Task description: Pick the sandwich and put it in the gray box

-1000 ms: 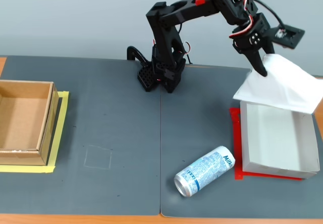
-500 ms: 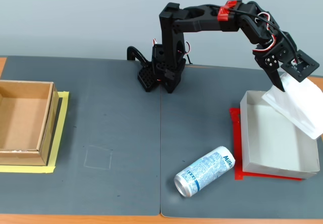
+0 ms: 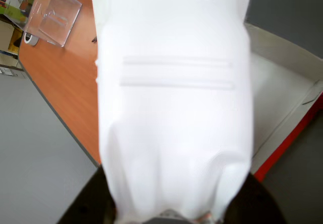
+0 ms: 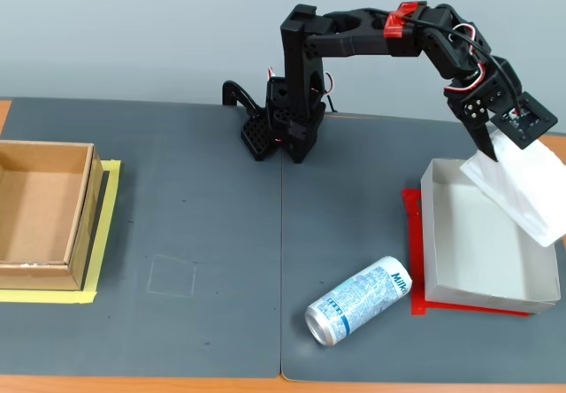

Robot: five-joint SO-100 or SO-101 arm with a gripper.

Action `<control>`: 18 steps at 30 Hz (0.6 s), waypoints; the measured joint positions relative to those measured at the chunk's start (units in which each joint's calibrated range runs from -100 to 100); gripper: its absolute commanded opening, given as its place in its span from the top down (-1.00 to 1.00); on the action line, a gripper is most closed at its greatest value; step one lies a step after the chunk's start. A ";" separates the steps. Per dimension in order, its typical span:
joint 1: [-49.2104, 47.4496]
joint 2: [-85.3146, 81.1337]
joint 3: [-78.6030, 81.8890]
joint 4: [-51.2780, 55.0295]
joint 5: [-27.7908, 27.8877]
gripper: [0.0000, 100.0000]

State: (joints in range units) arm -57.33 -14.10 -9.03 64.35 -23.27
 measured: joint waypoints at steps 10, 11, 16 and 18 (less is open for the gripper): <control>1.25 0.00 0.00 0.00 -0.10 0.47; 1.40 0.00 0.00 0.00 -0.10 0.47; 1.55 0.00 0.00 0.00 -0.10 0.47; 1.55 0.00 0.00 0.00 0.00 0.47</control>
State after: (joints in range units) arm -55.78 -14.10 -9.03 64.35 -23.27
